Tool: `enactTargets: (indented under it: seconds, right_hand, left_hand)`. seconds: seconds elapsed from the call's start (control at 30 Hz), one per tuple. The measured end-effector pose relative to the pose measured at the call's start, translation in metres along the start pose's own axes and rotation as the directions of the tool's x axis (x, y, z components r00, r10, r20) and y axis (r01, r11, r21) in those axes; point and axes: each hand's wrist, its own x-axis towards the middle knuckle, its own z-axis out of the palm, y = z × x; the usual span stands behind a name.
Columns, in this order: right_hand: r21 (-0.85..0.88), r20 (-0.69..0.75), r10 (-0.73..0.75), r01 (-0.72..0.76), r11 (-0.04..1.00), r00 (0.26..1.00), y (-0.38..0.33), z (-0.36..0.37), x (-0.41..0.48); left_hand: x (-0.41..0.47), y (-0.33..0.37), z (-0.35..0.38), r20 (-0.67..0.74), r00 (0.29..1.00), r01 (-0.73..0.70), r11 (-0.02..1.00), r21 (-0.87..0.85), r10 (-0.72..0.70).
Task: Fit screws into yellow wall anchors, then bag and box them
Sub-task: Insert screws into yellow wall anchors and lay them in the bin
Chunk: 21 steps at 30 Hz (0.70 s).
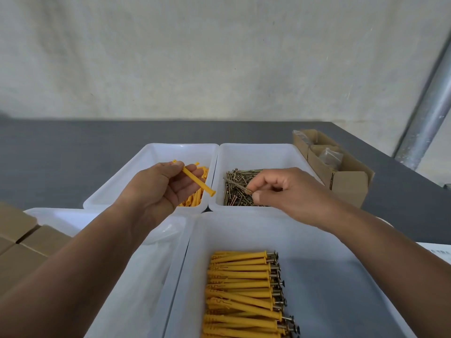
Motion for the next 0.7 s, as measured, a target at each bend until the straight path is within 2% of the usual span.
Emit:
enactTargets:
  seconds: [0.2,0.7]
  right_hand:
    - [-0.069,0.118,-0.009,0.017,0.997,0.993,-0.0036,0.0039,-0.003]
    - [-0.086,0.116,0.018,-0.008,0.996,0.993,-0.0045,0.0087,-0.0024]
  left_hand:
    - [-0.0006,-0.0005,0.0014,-0.054,0.998,0.034,0.999,-0.037,-0.036]
    - [-0.0041,-0.0047,0.0068,-0.03,0.999,0.028,1.0,-0.005,-0.028]
